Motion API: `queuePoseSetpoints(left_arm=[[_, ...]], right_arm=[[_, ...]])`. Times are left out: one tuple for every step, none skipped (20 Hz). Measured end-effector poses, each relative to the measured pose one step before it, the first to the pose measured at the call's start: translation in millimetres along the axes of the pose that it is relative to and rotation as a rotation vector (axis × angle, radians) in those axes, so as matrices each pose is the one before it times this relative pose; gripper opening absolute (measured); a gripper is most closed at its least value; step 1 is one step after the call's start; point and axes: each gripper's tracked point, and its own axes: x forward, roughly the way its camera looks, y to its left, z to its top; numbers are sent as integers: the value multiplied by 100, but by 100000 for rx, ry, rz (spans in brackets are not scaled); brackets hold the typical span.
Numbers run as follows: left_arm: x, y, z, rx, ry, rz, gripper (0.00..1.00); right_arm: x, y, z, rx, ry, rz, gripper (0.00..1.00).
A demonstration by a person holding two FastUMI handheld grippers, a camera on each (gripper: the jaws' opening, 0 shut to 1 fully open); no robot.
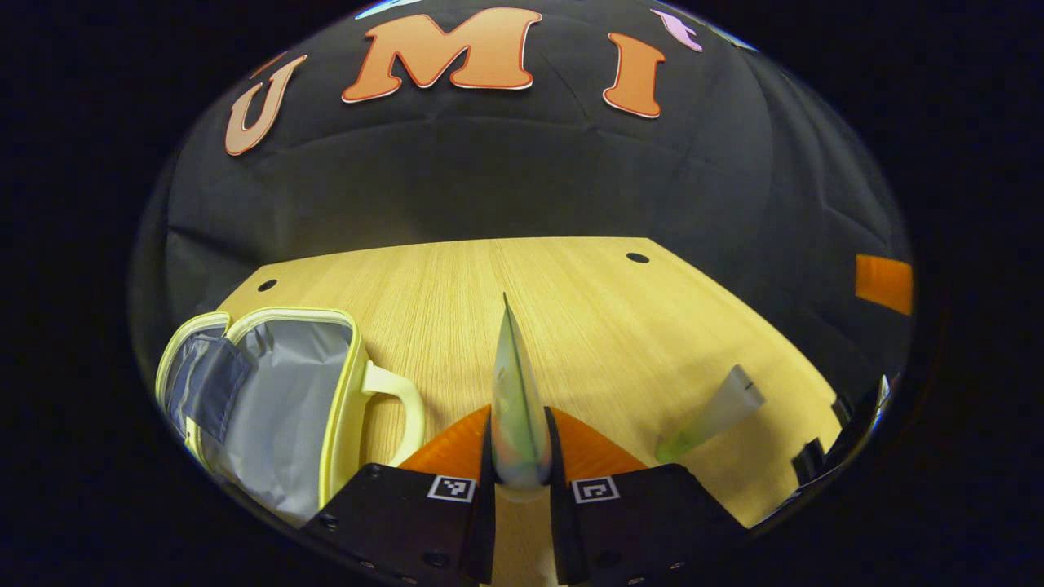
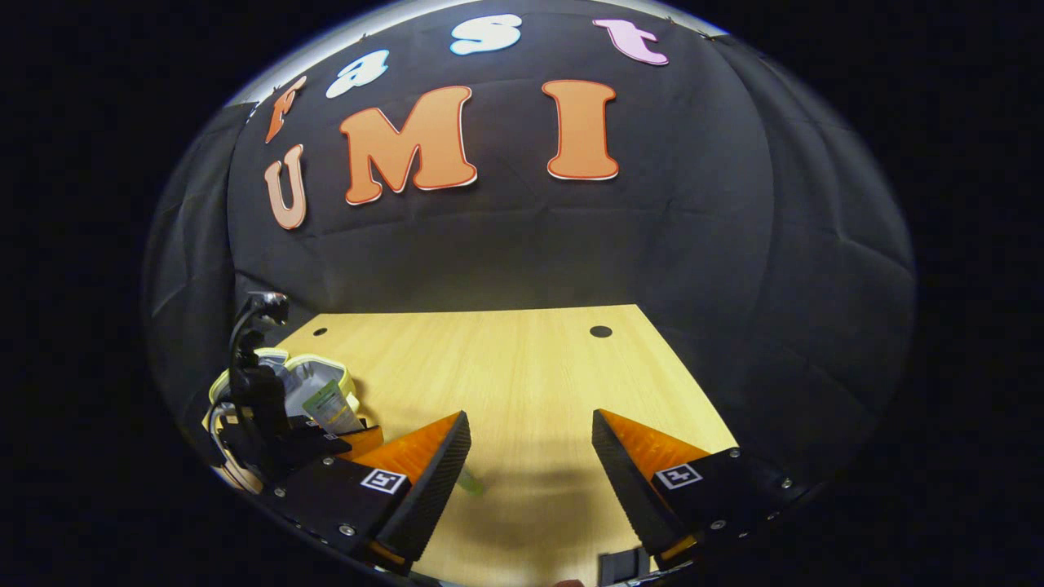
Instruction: First open the suitcase, pack the skin care products into it, and then close the suitcase.
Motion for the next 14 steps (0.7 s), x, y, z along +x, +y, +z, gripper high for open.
queuePoseSetpoints(left_arm=[[-943, 104, 507, -1127, 514, -1361, 28], [-905, 213, 486, -1207, 685, -1026, 28], [-879, 440, 433, -1212, 371, -318, 28], [-815, 471, 398, -1151, 588, -39, 28], [-751, 515, 222, -1021, 614, -131, 28], [-767, 525, 375, -744, 342, -47, 28], [-746, 427, 139, -466, 355, 282, 29], [-564, 567, 302, -154, 6, 360, 28], [-461, 576, 33, -162, 98, 149, 28], [-459, 455, 32, -112, 595, -3, 28], [-144, 364, -81, -265, 347, -24, 28], [-193, 570, -169, -146, 370, 309, 28], [-193, 430, -111, 142, 438, 402, 28], [-100, 404, -124, 123, 250, 573, 28]], right_arm=[[236, 842, -118, 143, -26, 1115, 95], [257, 918, -179, -264, -9, 1257, 95], [425, 900, -332, -867, 372, 1156, 95], [522, 681, -518, -1159, 867, 965, 95], [596, 747, -658, -1184, 1329, 922, 95], [776, 649, -791, -1164, 1586, 857, 95], [805, 665, -899, -948, 2057, 1244, 95], [661, 575, -1011, -749, 2436, 811, 95], [727, 313, -1060, -774, 3535, 387, 95], [714, 338, -1049, -345, 2639, 918, 96], [679, 288, -995, 158, 2736, 805, 96], [521, -56, -1206, 364, 3372, 492, 95], [383, -162, -1031, 908, 3197, -437, 93], [565, 155, -972, 676, 2602, 112, 92]])
